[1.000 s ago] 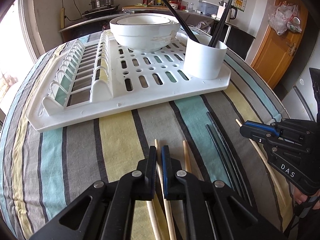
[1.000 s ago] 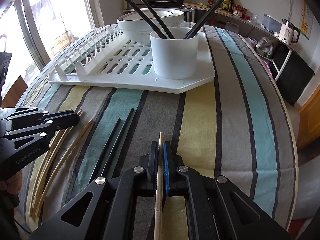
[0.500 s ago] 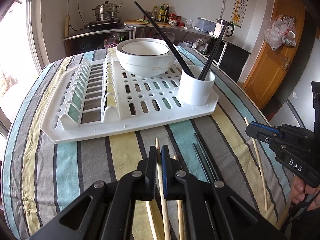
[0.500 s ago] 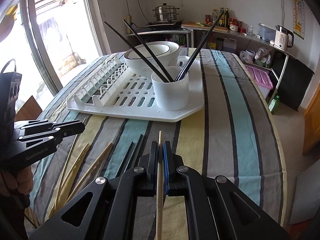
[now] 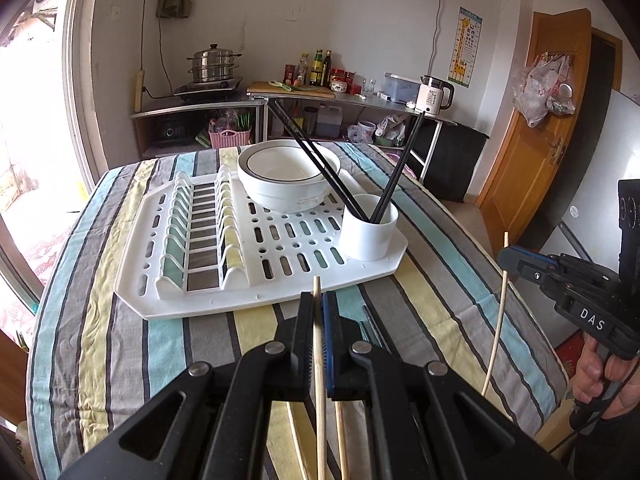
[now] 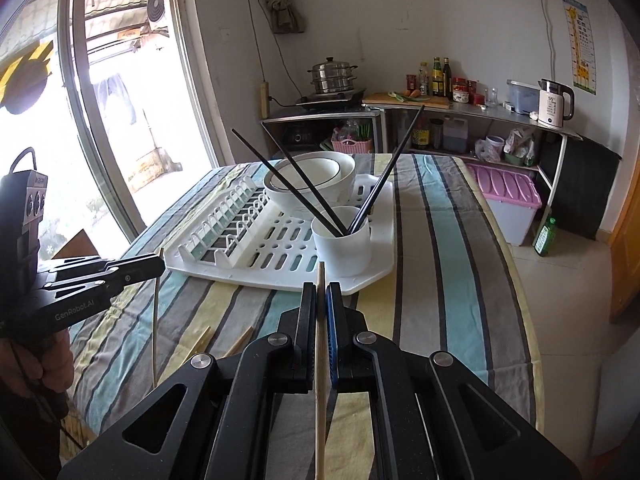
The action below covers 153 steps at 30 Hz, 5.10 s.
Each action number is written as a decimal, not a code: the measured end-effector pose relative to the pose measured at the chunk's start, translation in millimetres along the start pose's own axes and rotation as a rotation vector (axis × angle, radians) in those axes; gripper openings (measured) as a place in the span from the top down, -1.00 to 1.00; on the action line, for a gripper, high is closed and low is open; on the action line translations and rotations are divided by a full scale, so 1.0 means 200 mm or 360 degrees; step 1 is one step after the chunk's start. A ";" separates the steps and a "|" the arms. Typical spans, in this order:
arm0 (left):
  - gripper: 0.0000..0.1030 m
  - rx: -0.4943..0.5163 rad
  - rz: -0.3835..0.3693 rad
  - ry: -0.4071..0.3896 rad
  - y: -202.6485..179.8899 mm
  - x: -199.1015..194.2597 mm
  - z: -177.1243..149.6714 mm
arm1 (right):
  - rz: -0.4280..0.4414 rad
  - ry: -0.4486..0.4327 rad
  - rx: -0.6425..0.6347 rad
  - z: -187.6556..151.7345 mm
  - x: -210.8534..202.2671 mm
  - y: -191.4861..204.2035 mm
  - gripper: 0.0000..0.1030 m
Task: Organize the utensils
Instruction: 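Close the right tool on a wooden chopstick while the left tool grasps another, then lift the wooden chopsticks in both tools toward the white cup, then lower both wooden chopsticks into the white cup and open both tools, then move both tools back down to the chopsticks on the cloth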
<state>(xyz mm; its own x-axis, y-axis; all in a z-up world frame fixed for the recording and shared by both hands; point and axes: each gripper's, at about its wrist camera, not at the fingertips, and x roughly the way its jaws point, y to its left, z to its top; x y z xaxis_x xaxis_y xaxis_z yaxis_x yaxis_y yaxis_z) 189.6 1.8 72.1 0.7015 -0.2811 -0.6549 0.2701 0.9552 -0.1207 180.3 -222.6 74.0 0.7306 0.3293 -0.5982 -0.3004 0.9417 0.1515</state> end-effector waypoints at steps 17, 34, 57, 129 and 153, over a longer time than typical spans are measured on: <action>0.91 0.0019 -0.0020 -0.0124 -0.03 -0.18 0.03 | 0.0003 -0.0114 -0.0019 0.01 -0.14 0.01 0.91; 0.91 0.0014 -0.0039 -0.0161 -0.03 -0.22 0.09 | 0.0002 -0.0150 -0.0015 0.05 -0.17 0.01 0.91; 0.91 0.0053 -0.0104 -0.0186 -0.14 -0.10 0.43 | 0.0014 -0.0230 -0.0030 0.34 -0.09 -0.03 0.91; 0.89 -0.0048 -0.0064 -0.0021 -0.05 0.53 0.73 | -0.0025 -0.0125 0.0113 0.58 0.51 -0.36 0.88; 0.38 0.0007 0.0004 -0.0133 0.01 0.29 0.50 | -0.0008 -0.0112 0.0096 0.43 0.30 -0.31 0.58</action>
<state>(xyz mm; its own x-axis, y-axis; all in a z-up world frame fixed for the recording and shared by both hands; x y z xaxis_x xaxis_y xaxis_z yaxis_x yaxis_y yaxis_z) 296.6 -22.8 107.4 0.7548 -0.2859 -0.5904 0.2711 0.9555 -0.1161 296.1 -255.3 96.1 0.7740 0.3266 -0.5424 -0.2607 0.9451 0.1971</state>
